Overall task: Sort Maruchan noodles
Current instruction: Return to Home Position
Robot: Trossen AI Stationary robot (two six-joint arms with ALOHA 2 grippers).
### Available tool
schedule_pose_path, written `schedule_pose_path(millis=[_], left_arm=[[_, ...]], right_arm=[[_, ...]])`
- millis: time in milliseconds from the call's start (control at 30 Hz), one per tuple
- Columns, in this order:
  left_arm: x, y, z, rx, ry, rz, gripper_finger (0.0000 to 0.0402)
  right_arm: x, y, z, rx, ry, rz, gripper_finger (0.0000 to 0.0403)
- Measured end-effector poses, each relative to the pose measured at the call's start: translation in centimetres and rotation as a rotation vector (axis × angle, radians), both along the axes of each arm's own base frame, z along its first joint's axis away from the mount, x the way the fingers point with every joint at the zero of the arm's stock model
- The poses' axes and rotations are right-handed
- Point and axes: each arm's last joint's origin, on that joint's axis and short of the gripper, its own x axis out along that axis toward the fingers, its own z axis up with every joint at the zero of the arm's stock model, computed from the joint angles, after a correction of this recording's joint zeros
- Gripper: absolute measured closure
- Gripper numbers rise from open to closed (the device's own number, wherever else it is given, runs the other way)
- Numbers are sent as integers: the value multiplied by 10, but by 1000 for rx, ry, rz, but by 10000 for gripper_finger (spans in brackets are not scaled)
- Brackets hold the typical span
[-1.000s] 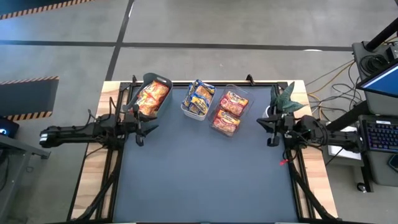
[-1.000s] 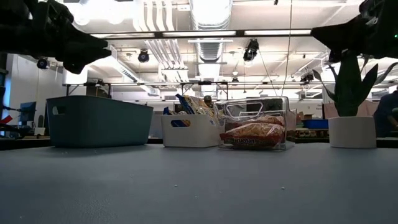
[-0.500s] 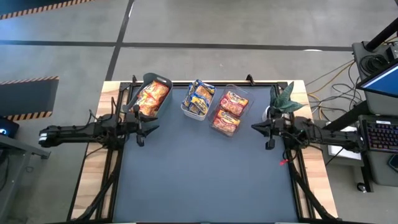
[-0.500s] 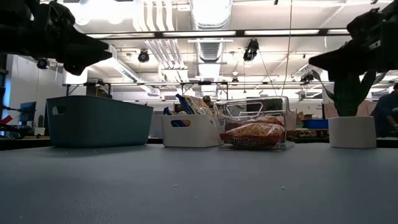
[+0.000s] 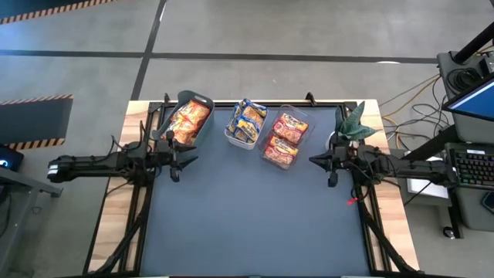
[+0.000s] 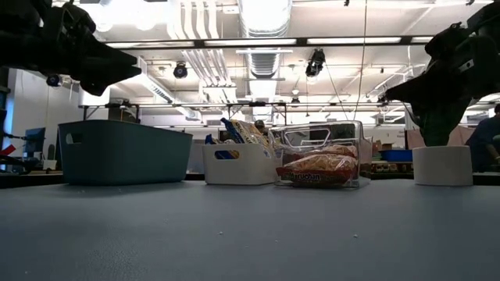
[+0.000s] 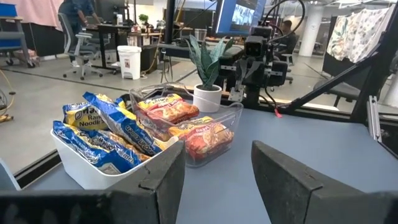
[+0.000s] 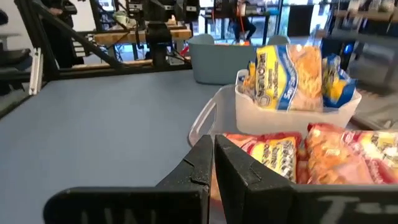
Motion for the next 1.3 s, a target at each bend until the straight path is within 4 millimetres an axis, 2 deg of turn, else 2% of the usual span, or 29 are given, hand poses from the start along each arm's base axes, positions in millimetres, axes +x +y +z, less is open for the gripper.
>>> schedule_pose_path(millis=[233, 1300], left_arm=[[1, 0, -1, -1, 12, 0, 235], [9, 1, -9, -7, 96, 0, 235]], right_arm=[[1, 0, -1, 46, 5, -7, 394], [1, 0, -1, 44, 6, -7, 394]])
